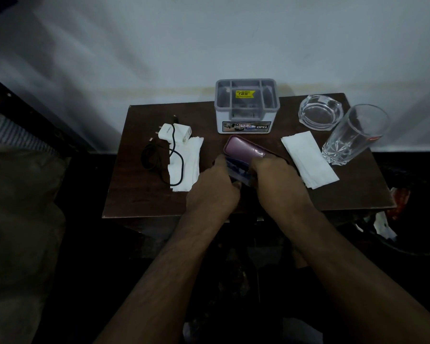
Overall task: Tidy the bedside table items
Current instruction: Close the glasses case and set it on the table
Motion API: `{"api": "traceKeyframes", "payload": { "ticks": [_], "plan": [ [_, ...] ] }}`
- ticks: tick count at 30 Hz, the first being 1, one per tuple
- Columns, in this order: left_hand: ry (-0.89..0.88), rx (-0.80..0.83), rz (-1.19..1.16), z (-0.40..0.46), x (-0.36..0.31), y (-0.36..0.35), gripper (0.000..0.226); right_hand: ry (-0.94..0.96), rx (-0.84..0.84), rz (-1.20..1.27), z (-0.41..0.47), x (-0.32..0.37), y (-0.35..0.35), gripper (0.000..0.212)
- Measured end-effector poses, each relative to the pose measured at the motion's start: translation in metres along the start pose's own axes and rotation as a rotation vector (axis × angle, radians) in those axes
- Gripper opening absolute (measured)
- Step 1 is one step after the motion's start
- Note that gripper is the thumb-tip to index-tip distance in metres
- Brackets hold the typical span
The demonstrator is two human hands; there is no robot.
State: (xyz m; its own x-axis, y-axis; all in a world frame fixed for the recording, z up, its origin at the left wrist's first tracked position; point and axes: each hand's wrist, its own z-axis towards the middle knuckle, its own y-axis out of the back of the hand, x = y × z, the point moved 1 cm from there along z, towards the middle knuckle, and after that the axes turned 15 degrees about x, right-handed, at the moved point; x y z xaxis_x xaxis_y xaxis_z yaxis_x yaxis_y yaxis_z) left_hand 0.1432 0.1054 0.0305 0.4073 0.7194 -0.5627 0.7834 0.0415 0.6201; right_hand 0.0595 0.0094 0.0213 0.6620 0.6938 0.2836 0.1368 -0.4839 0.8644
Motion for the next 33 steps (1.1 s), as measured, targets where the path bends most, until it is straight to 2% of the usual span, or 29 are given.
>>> {"api": "traceKeyframes", "payload": {
  "ticks": [4, 8, 13, 18, 23, 24, 26, 28, 33],
  "plan": [
    [0.009, 0.035, 0.013, 0.001, 0.001, -0.001, 0.061, 0.015, 0.141, -0.046, -0.002, 0.004, -0.002, 0.029],
    [0.007, 0.036, 0.004, 0.001, 0.003, -0.002, 0.052, 0.017, 0.131, -0.090, -0.009, 0.000, 0.004, 0.032],
    [0.004, 0.041, 0.012, 0.005, 0.005, -0.005, 0.054, -0.007, 0.077, -0.072, -0.012, -0.005, 0.004, 0.023],
    [-0.008, 0.034, 0.008, 0.006, 0.003, -0.008, 0.043, 0.059, 0.003, 0.032, -0.008, -0.012, 0.001, 0.014],
    [-0.004, 0.028, -0.013, 0.010, 0.002, -0.010, 0.031, -0.007, -0.278, 0.224, -0.006, -0.031, 0.017, 0.010],
    [-0.005, 0.027, -0.024, 0.010, 0.002, -0.010, 0.029, -0.042, -0.253, 0.205, -0.004, -0.034, 0.016, 0.017],
    [-0.002, 0.025, -0.050, 0.011, 0.001, -0.011, 0.028, -0.142, -0.092, 0.177, -0.001, -0.038, 0.012, 0.032],
    [-0.008, 0.028, -0.062, 0.011, 0.001, -0.012, 0.027, -0.187, 0.061, 0.236, 0.000, -0.038, 0.006, 0.036],
    [-0.055, 0.048, -0.088, 0.010, -0.003, -0.016, 0.027, -0.134, 0.038, 0.398, 0.002, -0.034, 0.009, 0.025]
  ]
}}
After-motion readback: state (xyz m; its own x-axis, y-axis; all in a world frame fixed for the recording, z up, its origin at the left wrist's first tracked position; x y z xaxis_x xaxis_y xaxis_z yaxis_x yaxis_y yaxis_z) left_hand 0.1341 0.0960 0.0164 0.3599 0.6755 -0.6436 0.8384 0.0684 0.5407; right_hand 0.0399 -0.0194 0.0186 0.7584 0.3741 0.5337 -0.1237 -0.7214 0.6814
